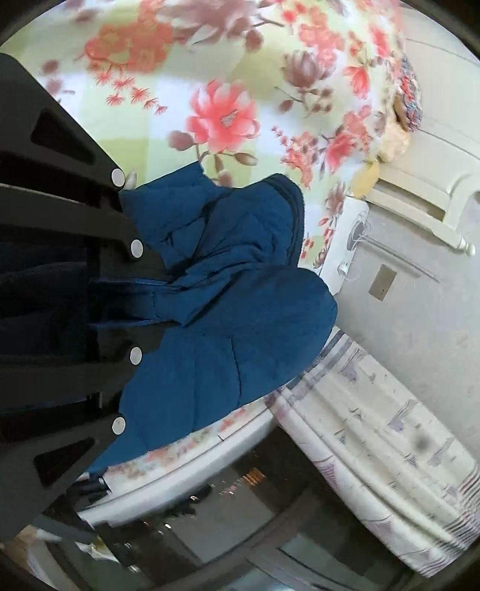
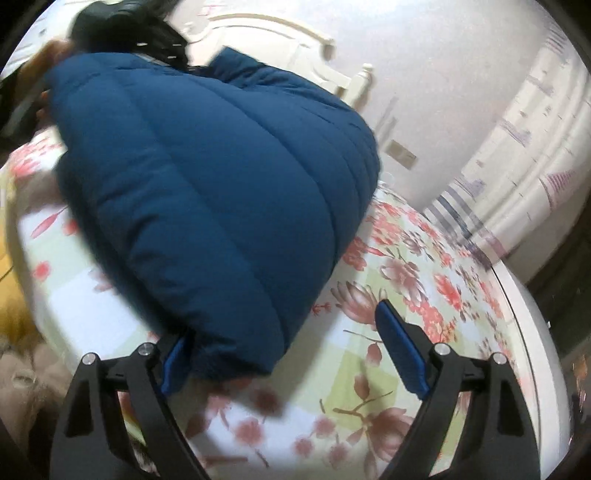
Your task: Fold large clothes
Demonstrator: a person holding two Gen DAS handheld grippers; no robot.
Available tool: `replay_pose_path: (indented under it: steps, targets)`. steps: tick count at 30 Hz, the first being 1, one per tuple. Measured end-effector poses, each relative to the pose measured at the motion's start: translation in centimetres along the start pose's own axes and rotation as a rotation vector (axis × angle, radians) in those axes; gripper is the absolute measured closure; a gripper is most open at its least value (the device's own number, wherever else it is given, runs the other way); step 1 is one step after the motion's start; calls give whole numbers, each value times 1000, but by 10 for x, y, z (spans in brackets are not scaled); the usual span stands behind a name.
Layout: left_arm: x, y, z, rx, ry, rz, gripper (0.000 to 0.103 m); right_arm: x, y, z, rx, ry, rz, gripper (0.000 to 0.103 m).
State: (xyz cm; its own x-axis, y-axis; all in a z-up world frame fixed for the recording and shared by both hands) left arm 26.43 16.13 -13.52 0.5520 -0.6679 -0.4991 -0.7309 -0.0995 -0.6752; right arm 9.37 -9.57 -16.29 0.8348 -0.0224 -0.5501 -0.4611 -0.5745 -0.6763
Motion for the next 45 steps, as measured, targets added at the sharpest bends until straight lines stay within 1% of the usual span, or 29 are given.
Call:
replay_pose_path:
  steps: [2, 4, 5, 7, 9, 10, 13, 14, 15, 16, 18, 19, 20, 21, 22, 23, 25, 26, 28, 31, 32, 33, 34, 36, 37, 39, 41, 43, 45]
  targets:
    - [3, -2, -9, 54, -50, 13, 86, -15, 1, -7, -27, -65, -15, 20]
    - [5, 0, -13, 77, -70, 15, 86, -35, -4, -23, 36, -154, -57, 21]
    - [5, 1, -11, 79, -70, 11, 86, -46, -11, -33, 97, -204, -89, 21]
    - [3, 3, -7, 70, -60, 2, 85, -61, -34, -46, 196, -302, -160, 21]
    - [4, 4, -6, 62, -64, -1, 83, -62, -64, -42, 213, -337, -193, 21]
    - [5, 5, -8, 70, -80, 0, 82, -59, -76, -37, 203, -334, -199, 21]
    - [3, 7, -14, 108, -135, 9, 77, -42, -118, 2, 143, -320, -213, 21]
    - [2, 6, -17, 124, -168, 13, 75, -33, -124, 17, 111, -325, -192, 21]
    - [1, 5, -19, 135, -189, 16, 72, -18, -127, 41, 49, -339, -140, 22]
    - [-2, 4, -21, 149, -212, 22, 67, -7, -123, 62, -3, -316, -105, 20]
    - [-13, -2, -29, 200, -328, 34, 63, 3, -111, 91, -100, -217, -142, 20]
    - [-19, -5, -34, 222, -374, 17, 59, 5, -106, 99, -125, -184, -156, 20]
    - [-33, -13, -44, 266, -459, -39, 57, 6, -107, 100, -118, -186, -146, 20]
    - [-40, -19, -53, 295, -495, -73, 55, 7, -109, 98, -109, -199, -132, 19]
    - [-46, -28, -66, 329, -507, -102, 55, 8, -111, 98, -106, -208, -125, 19]
    - [-47, -34, -75, 351, -497, -112, 55, 9, -112, 98, -107, -213, -122, 19]
    - [-39, -46, -97, 406, -474, -109, 55, 9, -111, 101, -110, -207, -126, 19]
    - [-28, -51, -107, 440, -466, -93, 55, 9, -111, 102, -110, -203, -127, 19]
    - [2, -56, -113, 475, -469, -21, 55, 9, -111, 104, -107, -205, -126, 19]
    - [50, -53, -92, 509, -593, 66, 54, 9, -111, 103, -101, -209, -128, 19]
    - [69, -47, -70, 509, -648, 103, 54, 8, -110, 102, -98, -210, -133, 19]
    - [78, -40, -54, 496, -645, 114, 52, 7, -109, 101, -96, -211, -140, 19]
    - [80, -35, -38, 462, -611, 93, 51, 5, -109, 102, -104, -213, -158, 19]
    - [76, -35, -23, 393, -584, 71, 45, 4, -109, 102, -113, -228, -165, 19]
    - [73, -34, -19, 383, -588, 69, 42, 3, -111, 100, -115, -253, -161, 19]
    - [75, -33, -18, 390, -604, 67, 38, -6, -115, 85, -109, -348, -149, 22]
    - [73, -32, -12, 376, -602, 52, 35, -16, -116, 54, -55, -419, -171, 25]
    - [76, -31, -11, 360, -594, 42, 33, -15, -117, 19, 1, -390, -199, 31]
    - [76, -29, -13, 358, -596, 34, 33, 5, -122, -28, 95, -333, -188, 33]
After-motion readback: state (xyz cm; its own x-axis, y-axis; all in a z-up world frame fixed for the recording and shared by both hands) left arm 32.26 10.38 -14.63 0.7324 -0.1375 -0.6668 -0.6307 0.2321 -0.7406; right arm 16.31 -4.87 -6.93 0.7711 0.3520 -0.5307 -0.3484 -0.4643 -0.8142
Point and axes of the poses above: each gripper's, at about its wrist camera, not at the fingertips, and x roughly the way its jaws point, z to its left, y to its underside, the point moved 1 cm from there along x, roughly the way its jaws point, and after that the axes turned 8 degrees about y, right-handed, at the moved point
